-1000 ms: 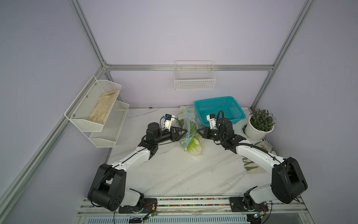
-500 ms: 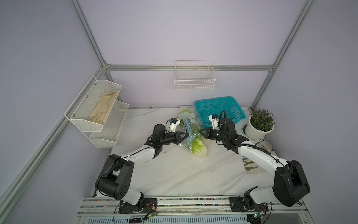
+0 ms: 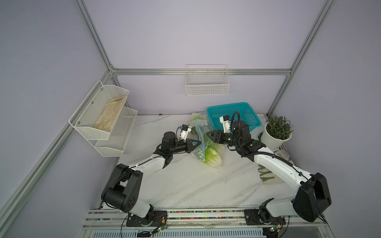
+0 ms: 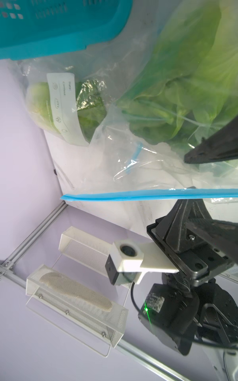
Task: Open the zip-top bag and take out the chinese cabbages
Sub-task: Open the zipper of the food storage bag at the center of the board.
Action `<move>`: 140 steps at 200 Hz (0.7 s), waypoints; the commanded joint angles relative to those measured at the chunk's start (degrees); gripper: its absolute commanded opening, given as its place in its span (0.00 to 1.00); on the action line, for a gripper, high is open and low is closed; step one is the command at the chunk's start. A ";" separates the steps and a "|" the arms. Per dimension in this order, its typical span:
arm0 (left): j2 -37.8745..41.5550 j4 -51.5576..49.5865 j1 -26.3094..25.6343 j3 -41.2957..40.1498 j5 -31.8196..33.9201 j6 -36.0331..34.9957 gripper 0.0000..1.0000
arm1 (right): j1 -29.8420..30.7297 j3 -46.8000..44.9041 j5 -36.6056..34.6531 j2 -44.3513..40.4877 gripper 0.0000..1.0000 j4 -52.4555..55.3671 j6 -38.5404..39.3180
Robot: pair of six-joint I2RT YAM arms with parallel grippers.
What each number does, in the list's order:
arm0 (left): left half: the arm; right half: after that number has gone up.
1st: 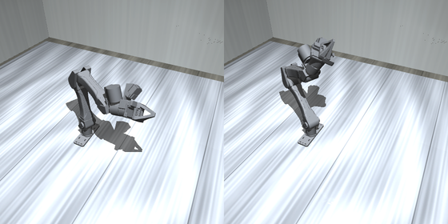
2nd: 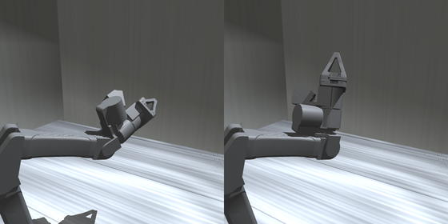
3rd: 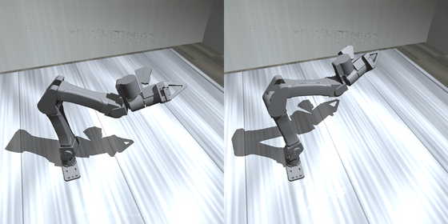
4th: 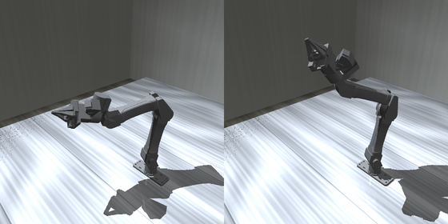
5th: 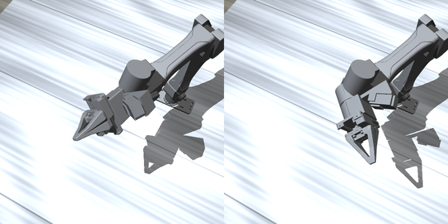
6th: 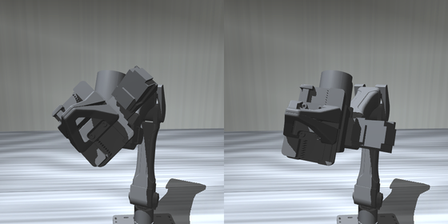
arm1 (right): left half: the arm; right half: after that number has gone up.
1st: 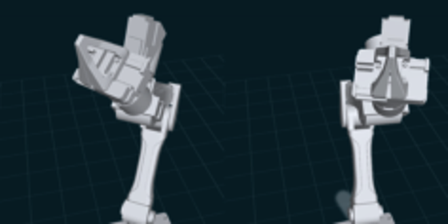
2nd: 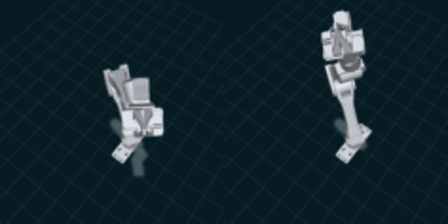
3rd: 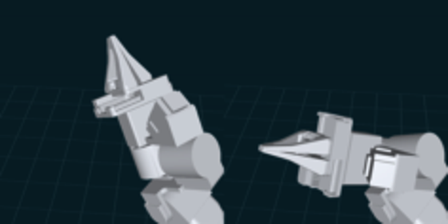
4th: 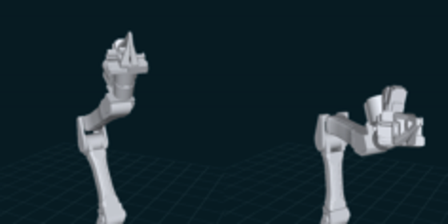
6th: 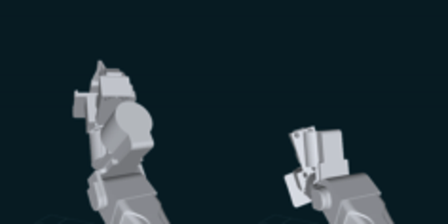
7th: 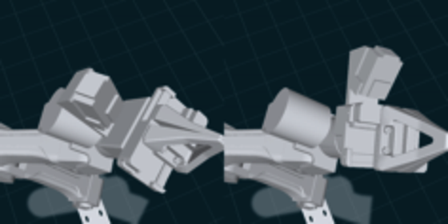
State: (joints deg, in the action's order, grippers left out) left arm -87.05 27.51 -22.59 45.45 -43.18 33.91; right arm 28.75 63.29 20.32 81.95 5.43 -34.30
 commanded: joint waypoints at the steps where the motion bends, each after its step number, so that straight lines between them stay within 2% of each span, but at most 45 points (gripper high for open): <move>1: 1.65 4.08 -0.17 0.82 -1.11 0.70 0.00 | 0.16 1.82 -2.52 2.50 0.48 4.77 -0.98; 72: 0.29 6.30 -0.13 0.83 -1.29 2.07 0.00 | 0.76 5.01 2.45 9.50 0.51 6.19 -0.70; 93: 0.20 6.68 -0.17 0.74 -1.12 2.17 0.00 | 0.78 4.82 6.22 10.71 0.37 3.09 -2.10; 109: 0.18 7.11 -0.16 0.52 -0.96 2.41 0.00 | 0.78 5.06 8.10 11.29 0.13 2.30 -2.39; 116: 0.27 7.24 -0.17 0.29 -0.86 2.51 0.00 | 0.78 4.81 8.14 10.92 0.00 2.41 -2.35; 140: 0.94 7.30 0.00 -0.42 -0.19 2.43 0.00 | 0.43 3.25 4.19 7.73 0.00 2.76 -1.37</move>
State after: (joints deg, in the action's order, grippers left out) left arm -87.05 30.04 -22.59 45.43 -43.22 35.99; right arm 29.06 67.20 25.54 92.73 9.56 -36.16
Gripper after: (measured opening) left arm 0.049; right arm 0.050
